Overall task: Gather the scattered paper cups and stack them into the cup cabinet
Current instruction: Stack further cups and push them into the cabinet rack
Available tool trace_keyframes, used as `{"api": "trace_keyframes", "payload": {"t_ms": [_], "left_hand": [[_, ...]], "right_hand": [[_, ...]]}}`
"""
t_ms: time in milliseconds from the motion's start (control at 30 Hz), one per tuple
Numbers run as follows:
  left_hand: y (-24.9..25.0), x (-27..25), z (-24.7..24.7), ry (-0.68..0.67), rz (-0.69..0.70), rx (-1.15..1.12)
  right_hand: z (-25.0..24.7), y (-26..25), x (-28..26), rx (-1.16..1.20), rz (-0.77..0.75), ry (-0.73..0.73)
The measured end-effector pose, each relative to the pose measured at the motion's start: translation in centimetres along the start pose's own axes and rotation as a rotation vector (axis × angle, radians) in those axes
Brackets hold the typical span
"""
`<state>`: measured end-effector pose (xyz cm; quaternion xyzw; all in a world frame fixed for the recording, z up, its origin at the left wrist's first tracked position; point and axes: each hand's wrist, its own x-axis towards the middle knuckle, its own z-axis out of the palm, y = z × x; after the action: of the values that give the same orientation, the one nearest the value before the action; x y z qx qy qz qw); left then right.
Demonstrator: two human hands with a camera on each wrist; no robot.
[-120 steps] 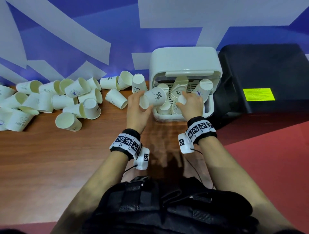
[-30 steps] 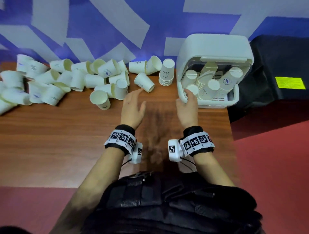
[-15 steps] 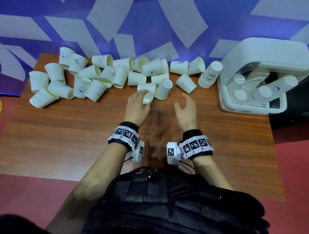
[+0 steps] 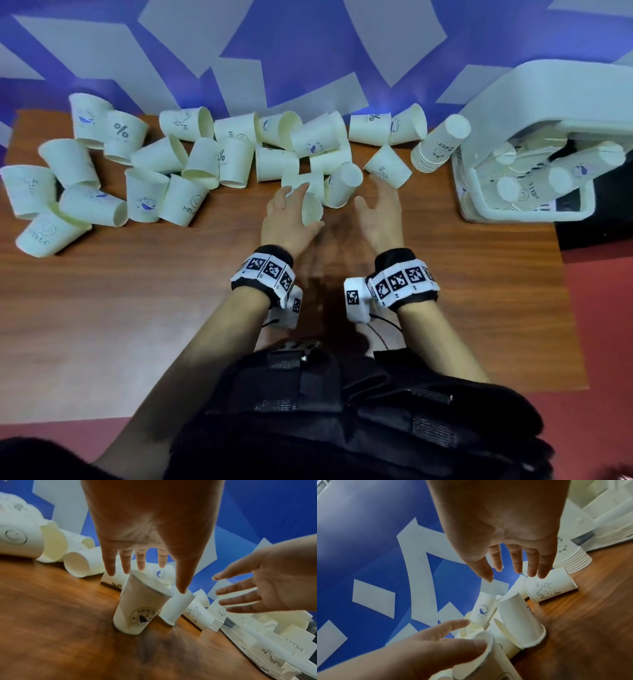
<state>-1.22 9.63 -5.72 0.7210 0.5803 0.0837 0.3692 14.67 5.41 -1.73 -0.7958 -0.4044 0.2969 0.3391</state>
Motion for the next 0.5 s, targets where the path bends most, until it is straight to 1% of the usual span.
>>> {"api": "trace_keyframes", "payload": {"t_ms": [100, 200, 267, 333, 400, 500], "left_hand": [[-1.0, 0.3, 0.2, -0.016, -0.023, 0.017], [-1.6, 0.6, 0.0, -0.011, -0.009, -0.010], [-1.9, 1.0, -0.1, -0.002, 0.010, -0.018], [-2.2, 1.4, -0.5, 0.001, -0.005, -0.017], [-2.6, 1.6, -0.8, -0.007, -0.022, -0.021], [-3.1, 1.4, -1.2, -0.019, -0.009, 0.008]], "right_hand": [[1.6, -0.1, 1.8, -0.055, -0.014, -0.040], [2.9, -0.3, 3.2, -0.113, -0.007, -0.090], [3.4, -0.4, 4.0, -0.175, -0.026, -0.106], [4.1, -0.5, 4.8, -0.261, -0.028, -0.128], [4.6, -0.5, 5.5, -0.328, 0.022, -0.163], [5.0, -0.3, 6.0, -0.350, 0.100, -0.200]]}}
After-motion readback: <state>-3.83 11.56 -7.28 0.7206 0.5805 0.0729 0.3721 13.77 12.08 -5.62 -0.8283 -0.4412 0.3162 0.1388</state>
